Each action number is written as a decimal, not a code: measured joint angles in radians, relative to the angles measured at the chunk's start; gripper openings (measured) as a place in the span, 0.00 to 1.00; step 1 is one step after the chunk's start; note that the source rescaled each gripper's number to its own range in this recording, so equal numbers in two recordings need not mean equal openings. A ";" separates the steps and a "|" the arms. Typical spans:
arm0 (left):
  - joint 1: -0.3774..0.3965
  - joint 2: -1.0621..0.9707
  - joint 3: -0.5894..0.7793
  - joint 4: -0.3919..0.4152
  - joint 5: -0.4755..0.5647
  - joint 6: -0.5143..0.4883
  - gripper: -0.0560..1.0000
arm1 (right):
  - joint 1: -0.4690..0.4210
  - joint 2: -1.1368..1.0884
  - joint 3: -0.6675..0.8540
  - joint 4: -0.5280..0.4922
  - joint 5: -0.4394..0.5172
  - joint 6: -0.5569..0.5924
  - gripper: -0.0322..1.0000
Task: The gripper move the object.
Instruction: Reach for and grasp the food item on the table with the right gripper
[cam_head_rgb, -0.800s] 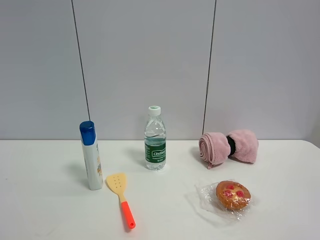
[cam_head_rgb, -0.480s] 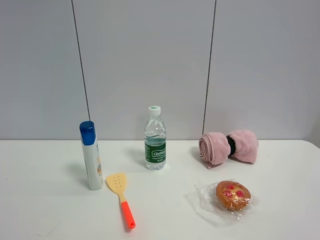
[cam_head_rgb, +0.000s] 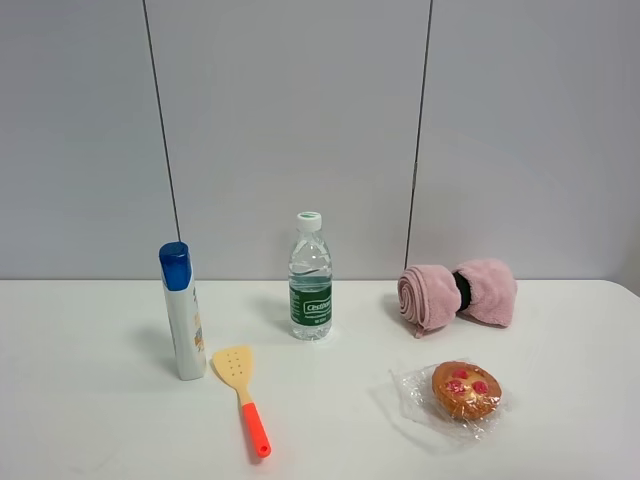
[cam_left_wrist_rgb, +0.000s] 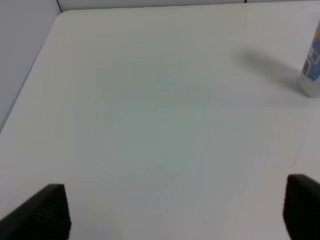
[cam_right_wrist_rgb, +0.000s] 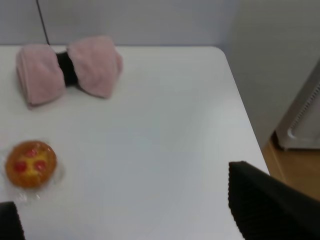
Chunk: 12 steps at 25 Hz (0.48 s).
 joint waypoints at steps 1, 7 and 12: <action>0.000 0.000 0.000 0.000 0.000 0.000 1.00 | 0.015 0.067 -0.046 0.019 -0.003 -0.009 0.63; 0.000 0.000 0.000 0.000 0.000 0.000 1.00 | 0.090 0.439 -0.272 0.128 0.001 -0.094 0.94; 0.000 0.000 0.000 0.000 0.000 0.000 1.00 | 0.158 0.754 -0.377 0.158 0.024 -0.116 1.00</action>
